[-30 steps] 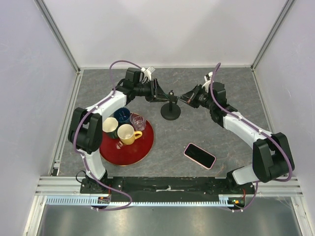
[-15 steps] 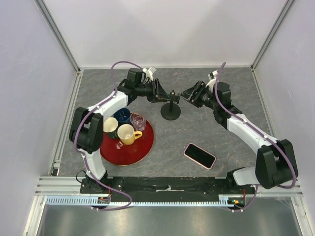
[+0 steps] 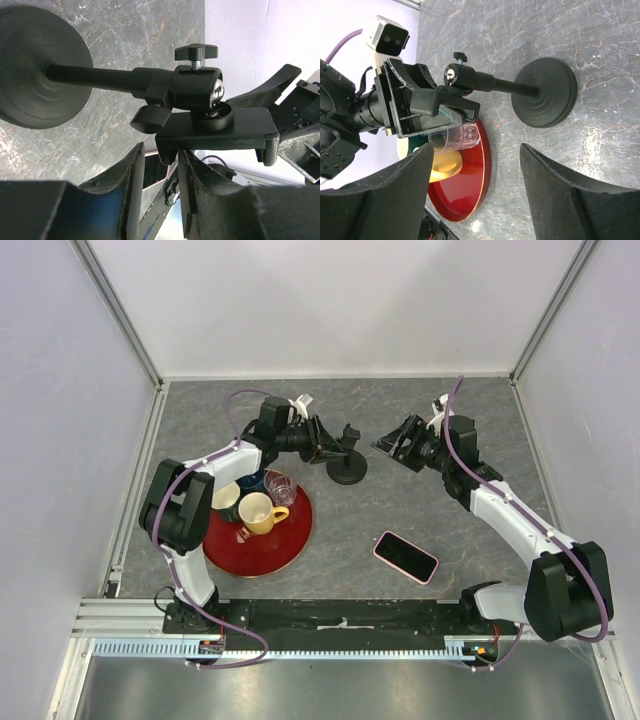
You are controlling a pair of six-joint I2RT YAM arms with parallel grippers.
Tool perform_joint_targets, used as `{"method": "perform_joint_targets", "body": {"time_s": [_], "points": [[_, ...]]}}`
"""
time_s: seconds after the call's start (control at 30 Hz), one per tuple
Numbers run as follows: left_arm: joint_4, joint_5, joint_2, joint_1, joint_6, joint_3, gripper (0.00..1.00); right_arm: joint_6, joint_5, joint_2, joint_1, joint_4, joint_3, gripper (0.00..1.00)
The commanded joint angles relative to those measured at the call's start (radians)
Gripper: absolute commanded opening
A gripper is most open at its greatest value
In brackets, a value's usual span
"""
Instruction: Place the phone on the phone stand
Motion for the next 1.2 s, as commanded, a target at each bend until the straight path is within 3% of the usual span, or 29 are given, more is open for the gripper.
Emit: {"method": "perform_joint_targets", "body": {"time_s": [0.0,0.07,0.1,0.13,0.2,0.33,0.5,0.67,0.83,1.0,1.17], "points": [[-0.142,-0.105,-0.006,0.024,0.064,0.023,0.07,-0.041,-0.002,-0.039,0.001,-0.003,-0.013,0.79],[-0.167,-0.115,-0.042,0.034,0.100,0.038,0.14,-0.077,-0.037,-0.017,0.001,0.007,-0.010,0.86],[-0.178,-0.118,-0.054,0.036,0.114,0.044,0.25,-0.110,-0.069,-0.003,0.016,0.013,0.000,0.87],[-0.199,-0.129,-0.068,0.036,0.130,0.049,0.29,-0.199,-0.100,0.011,0.030,0.004,0.038,0.89],[-0.211,-0.140,-0.108,0.037,0.166,0.055,0.41,-0.293,-0.036,0.030,0.082,-0.120,0.090,0.96],[-0.211,-0.125,-0.131,0.037,0.179,0.053,0.50,-0.385,0.122,0.049,0.124,-0.226,0.220,0.98],[-0.208,-0.091,-0.137,0.040,0.174,0.055,0.58,-0.304,0.202,0.118,0.170,-0.289,0.320,0.98],[-0.161,-0.050,-0.143,0.050,0.159,0.033,0.57,-0.259,0.258,0.178,0.207,-0.331,0.386,0.93],[-0.135,0.010,-0.094,0.050,0.133,0.044,0.39,-0.190,0.219,0.154,0.208,-0.162,0.287,0.81],[-0.127,0.018,-0.060,0.050,0.144,0.058,0.39,-0.167,0.202,0.174,0.208,-0.121,0.293,0.72],[-0.118,0.033,-0.048,0.044,0.137,0.059,0.46,-0.184,0.202,0.192,0.210,-0.137,0.323,0.74]]}}
